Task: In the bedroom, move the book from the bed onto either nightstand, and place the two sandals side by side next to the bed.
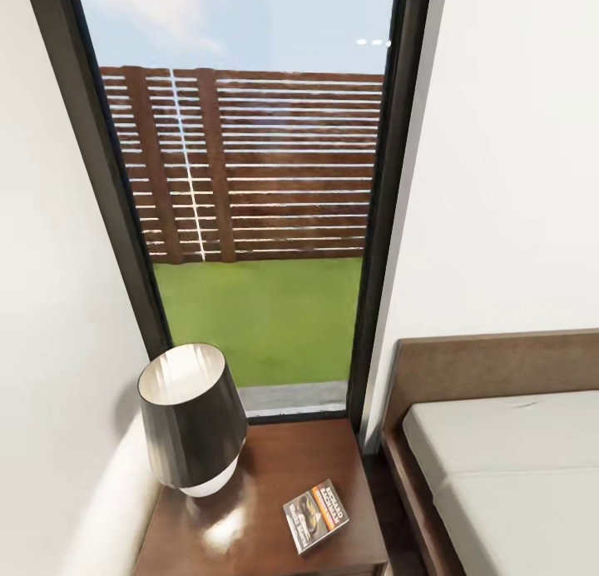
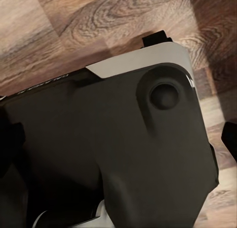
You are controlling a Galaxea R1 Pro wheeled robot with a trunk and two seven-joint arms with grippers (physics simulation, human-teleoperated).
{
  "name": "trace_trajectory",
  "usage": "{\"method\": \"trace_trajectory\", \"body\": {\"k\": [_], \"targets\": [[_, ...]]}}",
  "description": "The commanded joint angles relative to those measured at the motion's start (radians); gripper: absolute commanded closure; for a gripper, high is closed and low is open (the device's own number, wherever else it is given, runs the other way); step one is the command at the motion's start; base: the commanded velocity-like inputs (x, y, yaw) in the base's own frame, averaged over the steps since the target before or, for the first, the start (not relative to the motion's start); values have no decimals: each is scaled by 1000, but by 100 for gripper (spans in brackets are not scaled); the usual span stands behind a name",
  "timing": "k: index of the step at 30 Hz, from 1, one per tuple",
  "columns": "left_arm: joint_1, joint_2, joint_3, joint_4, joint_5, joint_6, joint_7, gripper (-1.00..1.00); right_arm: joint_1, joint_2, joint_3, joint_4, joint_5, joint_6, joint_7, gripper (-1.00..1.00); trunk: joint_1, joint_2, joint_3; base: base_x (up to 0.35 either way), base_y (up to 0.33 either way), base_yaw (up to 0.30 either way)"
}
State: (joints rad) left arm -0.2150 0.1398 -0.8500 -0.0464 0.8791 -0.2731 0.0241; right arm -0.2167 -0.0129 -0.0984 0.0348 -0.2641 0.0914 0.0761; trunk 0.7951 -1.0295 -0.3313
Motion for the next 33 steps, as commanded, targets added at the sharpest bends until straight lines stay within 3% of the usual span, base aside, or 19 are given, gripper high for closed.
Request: {"method": "trace_trajectory", "body": {"k": [1, 20, 33], "targets": [[1, 0, -8, -1, 7, -2, 4, -100, -1, -1, -8, 2, -3, 1, 4, -100, -4, 7, 2, 0, 0, 0], [25, 0, -8, -1, 6, -2, 11, -100, -1, -1, -7, 2, -3, 1, 4, -100, -77, 140, 62, 0, 0, 0], [71, 0, -8, -1, 6, -2, 11, -100, -1, -1, -7, 2, -3, 1, 4, -100, -127, 231, 102, 0, 0, 0]]}}
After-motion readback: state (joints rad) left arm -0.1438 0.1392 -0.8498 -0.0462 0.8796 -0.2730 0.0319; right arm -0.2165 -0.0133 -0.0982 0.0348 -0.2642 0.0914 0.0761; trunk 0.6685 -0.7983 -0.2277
